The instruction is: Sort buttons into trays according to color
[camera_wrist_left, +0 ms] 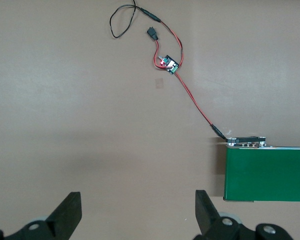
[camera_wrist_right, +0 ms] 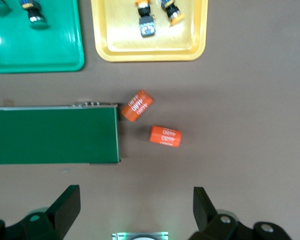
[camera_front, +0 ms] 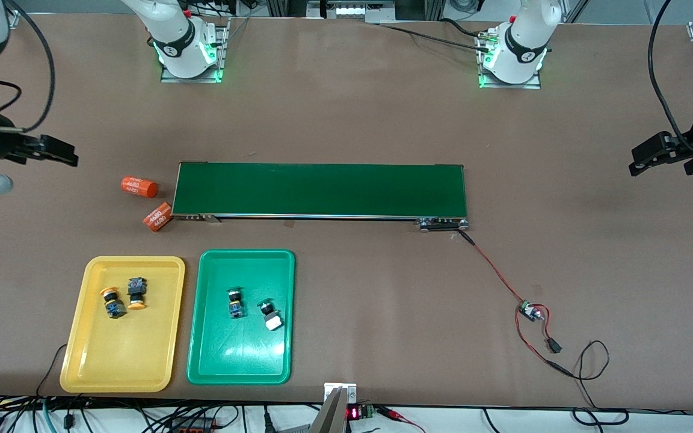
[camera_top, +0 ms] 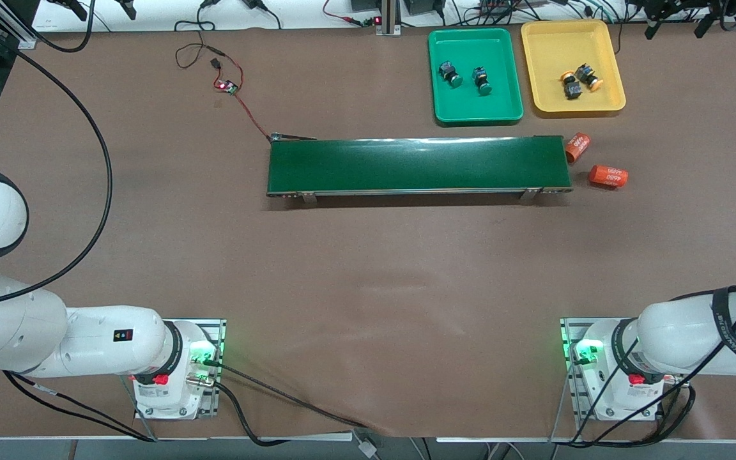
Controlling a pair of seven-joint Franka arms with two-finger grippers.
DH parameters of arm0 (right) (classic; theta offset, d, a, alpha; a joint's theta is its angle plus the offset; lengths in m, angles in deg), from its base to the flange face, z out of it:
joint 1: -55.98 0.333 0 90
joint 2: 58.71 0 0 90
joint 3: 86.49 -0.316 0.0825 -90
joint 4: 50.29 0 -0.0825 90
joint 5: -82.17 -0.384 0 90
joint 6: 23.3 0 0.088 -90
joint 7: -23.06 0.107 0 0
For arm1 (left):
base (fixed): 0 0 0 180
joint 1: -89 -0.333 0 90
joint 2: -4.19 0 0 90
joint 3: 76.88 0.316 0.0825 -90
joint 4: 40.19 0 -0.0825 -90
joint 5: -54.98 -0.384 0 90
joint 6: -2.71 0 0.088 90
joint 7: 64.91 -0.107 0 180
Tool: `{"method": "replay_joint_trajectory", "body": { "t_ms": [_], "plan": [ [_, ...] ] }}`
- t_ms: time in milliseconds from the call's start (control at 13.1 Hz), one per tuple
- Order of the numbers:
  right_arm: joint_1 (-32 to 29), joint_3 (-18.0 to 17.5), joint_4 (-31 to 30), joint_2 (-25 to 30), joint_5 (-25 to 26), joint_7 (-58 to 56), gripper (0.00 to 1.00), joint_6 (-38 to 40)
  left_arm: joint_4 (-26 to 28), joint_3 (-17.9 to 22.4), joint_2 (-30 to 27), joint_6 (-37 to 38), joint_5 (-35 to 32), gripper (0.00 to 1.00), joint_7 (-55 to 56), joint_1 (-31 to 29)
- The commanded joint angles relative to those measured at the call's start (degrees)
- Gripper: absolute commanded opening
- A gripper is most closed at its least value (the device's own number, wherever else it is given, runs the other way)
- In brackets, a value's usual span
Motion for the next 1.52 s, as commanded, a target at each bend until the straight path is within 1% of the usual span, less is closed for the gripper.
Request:
{"method": "replay_joint_trajectory", "body": {
  "t_ms": [0, 152, 228, 381, 533, 914, 1295, 1447],
  "plan": [
    [-1.63, -0.04, -3.55, 3.77, -0.48, -1.6, 1.0, -0.97, 0.44, -0.15, -1.61, 2.97, 1.22, 1.0, -1.27, 0.24],
    [-1.9, 0.13, -3.46, 3.95, -0.3, -1.17, 1.0, 1.13, 0.36, -0.59, -1.62, 3.26, 1.22, 1.0, -0.92, 0.24],
    [-2.34, 1.27, -3.54, 3.87, -0.21, -1.78, 1.0, 0.79, 0.18, -0.59, -1.53, 3.17, 1.13, 1.0, 0.13, 0.24],
    [-2.52, 1.36, -3.54, 3.61, -0.21, -3.01, 1.0, 0.35, -0.17, -0.5, -1.61, 3.08, 1.48, 1.0, 5.9, -0.28],
    [-2.34, 1.36, -3.54, 3.43, -0.47, -4.68, 1.0, -0.09, -0.26, -0.68, -1.61, 2.03, 1.22, 1.0, 6.12, -0.2],
    [-2.52, 1.45, -3.28, 3.6, -0.56, -4.25, 1.0, 4.13, -0.17, -0.77, -1.7, 2.02, 1.13, 1.0, 0.58, 0.16],
    [-2.78, 1.72, -3.1, 3.34, -0.3, -4.25, 1.0, 4.13, 0.09, -0.94, -2.23, 2.73, 1.22, 1.0, 5.31, 0.24],
    [-2.69, 1.72, -3.02, 3.25, -0.3, -4.16, 1.0, 4.22, 0.18, -0.94, -2.41, 2.9, 1.22, 1.0, 4.54, 0.24]
  ]
}}
